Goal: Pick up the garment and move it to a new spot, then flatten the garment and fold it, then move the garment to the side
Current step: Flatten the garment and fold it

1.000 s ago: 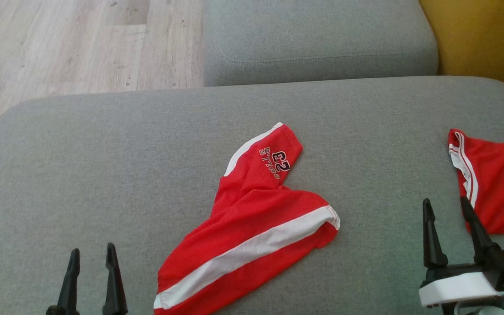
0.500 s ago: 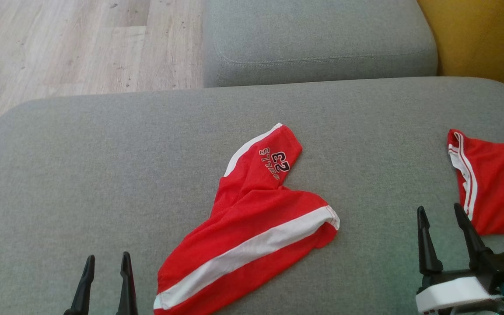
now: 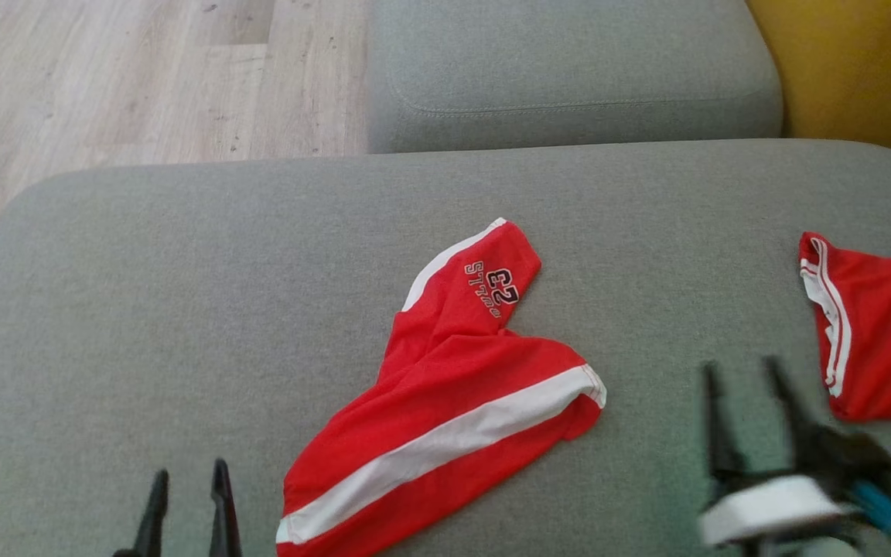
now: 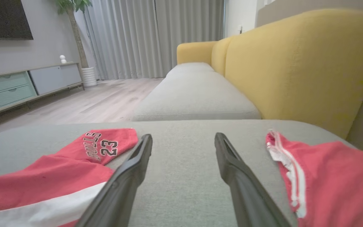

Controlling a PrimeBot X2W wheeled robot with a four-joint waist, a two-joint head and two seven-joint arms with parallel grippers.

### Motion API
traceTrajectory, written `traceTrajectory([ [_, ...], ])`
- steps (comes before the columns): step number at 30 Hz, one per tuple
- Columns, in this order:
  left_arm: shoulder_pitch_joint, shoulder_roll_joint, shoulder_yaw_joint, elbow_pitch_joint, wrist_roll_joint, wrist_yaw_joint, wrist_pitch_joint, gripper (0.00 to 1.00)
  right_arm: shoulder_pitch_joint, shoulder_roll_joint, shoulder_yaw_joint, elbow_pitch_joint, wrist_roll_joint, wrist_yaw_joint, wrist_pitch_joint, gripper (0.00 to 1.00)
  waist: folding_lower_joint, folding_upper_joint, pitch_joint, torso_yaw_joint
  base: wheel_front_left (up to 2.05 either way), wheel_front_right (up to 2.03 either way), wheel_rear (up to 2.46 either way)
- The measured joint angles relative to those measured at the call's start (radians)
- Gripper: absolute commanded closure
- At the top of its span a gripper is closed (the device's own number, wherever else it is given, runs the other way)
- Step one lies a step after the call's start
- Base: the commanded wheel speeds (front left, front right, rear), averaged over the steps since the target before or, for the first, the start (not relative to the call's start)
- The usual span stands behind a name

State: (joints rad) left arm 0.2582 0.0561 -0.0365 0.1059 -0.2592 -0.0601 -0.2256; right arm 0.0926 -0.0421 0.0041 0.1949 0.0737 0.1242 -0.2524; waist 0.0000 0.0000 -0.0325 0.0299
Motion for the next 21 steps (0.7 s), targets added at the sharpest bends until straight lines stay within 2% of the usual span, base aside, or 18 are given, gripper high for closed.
traceTrajectory([
  [5,0.019,0.001,-0.034,-0.048,-0.102,0.014,0.242,0.0,-0.105,0.001,0.163,0.084,0.042,0.0,0.219,0.0,0.0,0.0,0.007,0.017,0.0,0.0,0.0],
  [9,0.037,0.005,-0.072,-0.104,-0.133,0.002,0.397,0.0,-0.177,-0.002,0.214,0.158,0.017,0.0,0.344,0.0,0.0001,0.0,0.018,0.031,0.0,0.0,0.0],
  [14,0.101,0.012,-0.103,-0.155,-0.182,-0.003,0.513,0.0,-0.187,-0.002,0.204,0.223,0.004,0.0,0.401,0.0,0.0,0.0,0.036,0.055,0.0,0.0,0.0],
  [21,0.109,0.014,-0.123,-0.183,-0.222,-0.011,0.56,0.0,-0.191,-0.003,0.193,0.255,-0.005,0.0,0.408,0.0,0.0001,0.0,0.056,0.069,0.0,0.0,0.0],
])
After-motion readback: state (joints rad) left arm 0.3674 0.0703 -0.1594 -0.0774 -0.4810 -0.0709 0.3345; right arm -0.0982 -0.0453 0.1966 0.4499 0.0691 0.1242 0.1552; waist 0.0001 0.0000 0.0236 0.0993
